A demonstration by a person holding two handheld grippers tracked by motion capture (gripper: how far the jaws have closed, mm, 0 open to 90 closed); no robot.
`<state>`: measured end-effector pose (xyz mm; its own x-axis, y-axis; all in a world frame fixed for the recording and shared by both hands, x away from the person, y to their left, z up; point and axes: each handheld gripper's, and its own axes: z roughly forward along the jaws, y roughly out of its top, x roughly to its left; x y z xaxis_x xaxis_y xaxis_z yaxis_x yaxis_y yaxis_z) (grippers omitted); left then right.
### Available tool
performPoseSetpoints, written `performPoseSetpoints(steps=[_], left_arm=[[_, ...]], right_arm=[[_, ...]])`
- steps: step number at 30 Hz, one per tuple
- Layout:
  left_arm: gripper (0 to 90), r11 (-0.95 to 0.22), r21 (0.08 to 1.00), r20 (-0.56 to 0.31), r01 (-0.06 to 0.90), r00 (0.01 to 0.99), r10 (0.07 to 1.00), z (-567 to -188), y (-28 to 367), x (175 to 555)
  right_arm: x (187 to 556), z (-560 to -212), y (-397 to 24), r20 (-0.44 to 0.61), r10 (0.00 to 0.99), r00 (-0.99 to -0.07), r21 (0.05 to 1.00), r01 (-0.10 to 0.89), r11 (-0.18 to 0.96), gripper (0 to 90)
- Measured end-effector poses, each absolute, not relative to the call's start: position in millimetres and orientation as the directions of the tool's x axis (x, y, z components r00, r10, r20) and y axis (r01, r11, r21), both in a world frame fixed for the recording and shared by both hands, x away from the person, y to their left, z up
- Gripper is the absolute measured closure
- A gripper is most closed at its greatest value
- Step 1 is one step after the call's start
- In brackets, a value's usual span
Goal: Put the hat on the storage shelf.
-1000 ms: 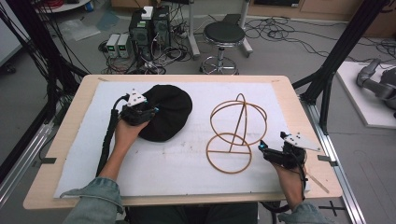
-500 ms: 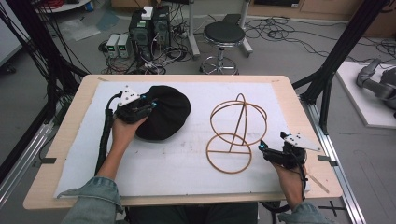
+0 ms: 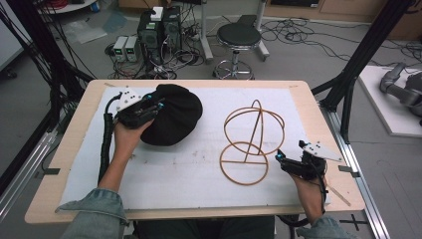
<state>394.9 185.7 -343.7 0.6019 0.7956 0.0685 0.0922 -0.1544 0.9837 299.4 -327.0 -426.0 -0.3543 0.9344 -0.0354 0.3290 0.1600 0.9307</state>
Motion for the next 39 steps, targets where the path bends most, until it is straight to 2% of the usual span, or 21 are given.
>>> performPoseSetpoints(steps=[22, 33, 39], left_arm=[[70.7, -0.031, 0.999, 0.033, -0.016, 0.668, 0.743, -271.3, 174.7, 384.9], [70.7, 0.017, 0.998, 0.028, -0.054, 0.721, 0.692, -240.8, 160.4, 379.6], [70.7, 0.070, 0.996, -0.004, -0.055, 0.762, 0.647, -226.3, 150.0, 377.7]], right_arm=[[299.3, -425.9, -327.5, -0.026, 0.935, -0.353, 0.931, 0.331, 0.151, 12.4], [299.2, -425.3, -328.1, -0.020, 0.935, -0.353, 0.934, 0.327, 0.144, 12.5], [298.9, -424.9, -328.4, -0.024, 0.934, -0.357, 0.935, 0.322, 0.147, 12.4]])
